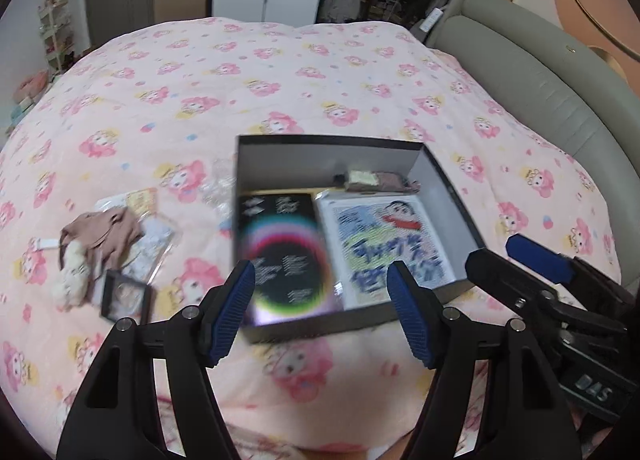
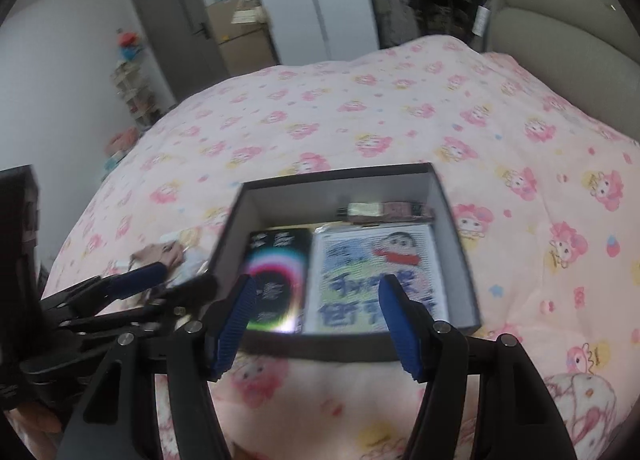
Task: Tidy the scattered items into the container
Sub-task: 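Open both grippers and lift them away from the box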
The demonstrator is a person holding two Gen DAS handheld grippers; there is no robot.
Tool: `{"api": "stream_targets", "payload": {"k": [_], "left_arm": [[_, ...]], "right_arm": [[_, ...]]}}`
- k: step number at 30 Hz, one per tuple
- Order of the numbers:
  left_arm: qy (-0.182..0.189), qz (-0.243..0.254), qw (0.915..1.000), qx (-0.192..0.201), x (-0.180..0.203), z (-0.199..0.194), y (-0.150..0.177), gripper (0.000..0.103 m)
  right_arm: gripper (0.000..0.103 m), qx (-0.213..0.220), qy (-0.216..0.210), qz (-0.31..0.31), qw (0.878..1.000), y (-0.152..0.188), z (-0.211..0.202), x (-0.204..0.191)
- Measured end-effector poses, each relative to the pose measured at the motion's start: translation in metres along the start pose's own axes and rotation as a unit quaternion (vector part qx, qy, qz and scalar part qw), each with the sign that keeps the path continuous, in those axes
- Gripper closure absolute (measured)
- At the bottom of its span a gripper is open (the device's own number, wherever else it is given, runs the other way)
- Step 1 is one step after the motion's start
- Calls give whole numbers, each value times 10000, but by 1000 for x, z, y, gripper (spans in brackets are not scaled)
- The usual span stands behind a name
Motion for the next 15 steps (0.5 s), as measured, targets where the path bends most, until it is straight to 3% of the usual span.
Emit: {"api": "stream_targets", "payload": {"k": [6,15], "left_arm": [[-123,-345,9993,8,-41,-23,19,33],[-537,-677,9963,-7,-109,-46,46,33]], "right_arm": [[42,-179,-424,-293,9985,14,4,-44],[42,-432,-659,-845,9933,34,18,-112]]}}
Point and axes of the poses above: each gripper's, at about its wrist camera, not at the fingertips, and z roughly the way its jaws point, x to its right, y to its underside, the point moved 5 cm from there along z, roughly the way its jaws point, and after that the axes turned 6 degrees about x, right-handed, at the moved point
